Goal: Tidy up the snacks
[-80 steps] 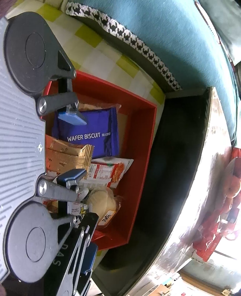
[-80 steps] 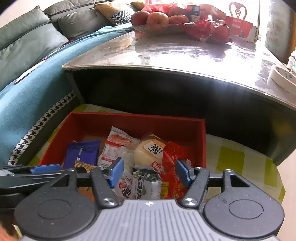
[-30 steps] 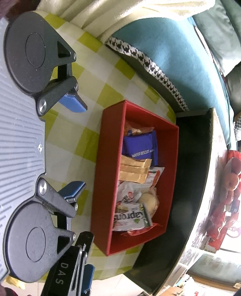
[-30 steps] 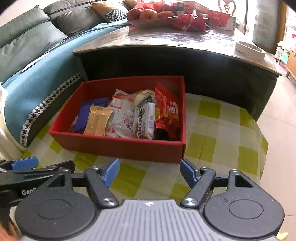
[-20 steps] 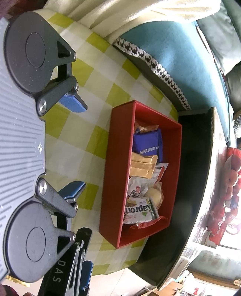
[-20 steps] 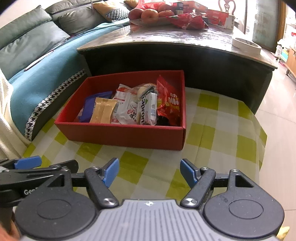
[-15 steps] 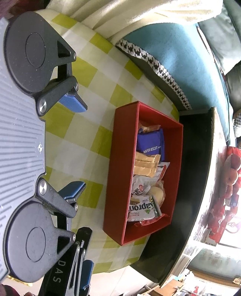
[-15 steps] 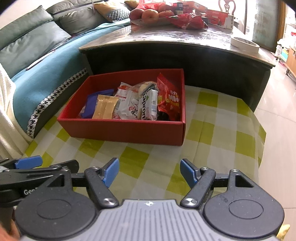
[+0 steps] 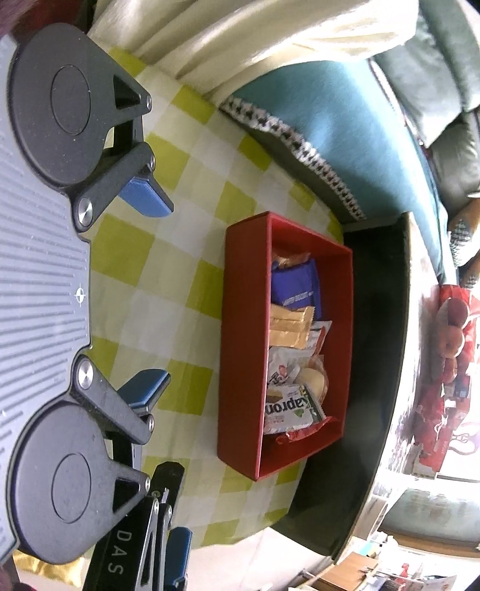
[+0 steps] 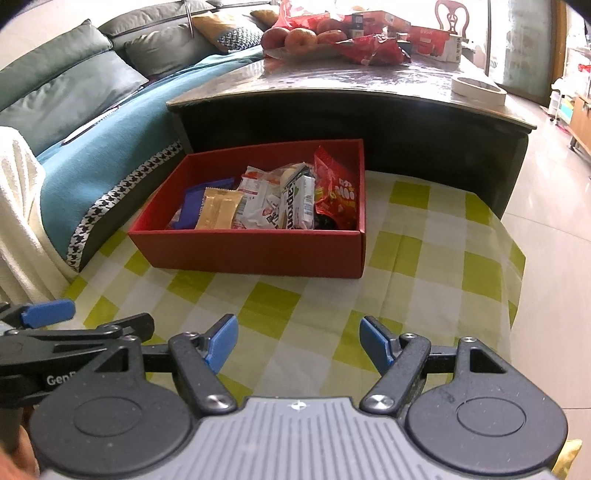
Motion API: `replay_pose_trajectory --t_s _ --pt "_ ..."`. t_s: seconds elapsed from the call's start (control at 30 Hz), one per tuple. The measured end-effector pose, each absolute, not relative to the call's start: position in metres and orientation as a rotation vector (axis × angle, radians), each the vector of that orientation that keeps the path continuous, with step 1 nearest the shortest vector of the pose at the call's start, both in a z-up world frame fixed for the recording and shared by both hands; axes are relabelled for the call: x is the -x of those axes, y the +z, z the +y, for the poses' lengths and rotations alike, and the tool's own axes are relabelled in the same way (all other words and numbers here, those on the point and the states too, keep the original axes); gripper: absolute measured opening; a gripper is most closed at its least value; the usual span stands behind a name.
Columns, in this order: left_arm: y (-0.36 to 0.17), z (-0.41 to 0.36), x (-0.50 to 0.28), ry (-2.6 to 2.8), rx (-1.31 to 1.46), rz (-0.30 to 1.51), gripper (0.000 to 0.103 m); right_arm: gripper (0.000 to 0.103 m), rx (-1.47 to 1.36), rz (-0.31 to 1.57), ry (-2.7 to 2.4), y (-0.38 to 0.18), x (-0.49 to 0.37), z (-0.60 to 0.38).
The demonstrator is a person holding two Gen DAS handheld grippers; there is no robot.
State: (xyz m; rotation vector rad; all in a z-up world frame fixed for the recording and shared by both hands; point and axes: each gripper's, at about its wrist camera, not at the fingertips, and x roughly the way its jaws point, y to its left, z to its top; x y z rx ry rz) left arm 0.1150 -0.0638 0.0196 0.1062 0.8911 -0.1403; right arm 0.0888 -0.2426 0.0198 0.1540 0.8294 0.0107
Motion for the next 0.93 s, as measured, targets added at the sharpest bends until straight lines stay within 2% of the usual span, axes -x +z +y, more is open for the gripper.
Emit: replay_pose_trajectory --t_s 0.93 --pt "0.0221 -0.0633 -0.1087 -0.129 -0.108 0.855 0.094 0.076 -0.163 0.825 0.027 0.0202 -0.0842 -0.2435"
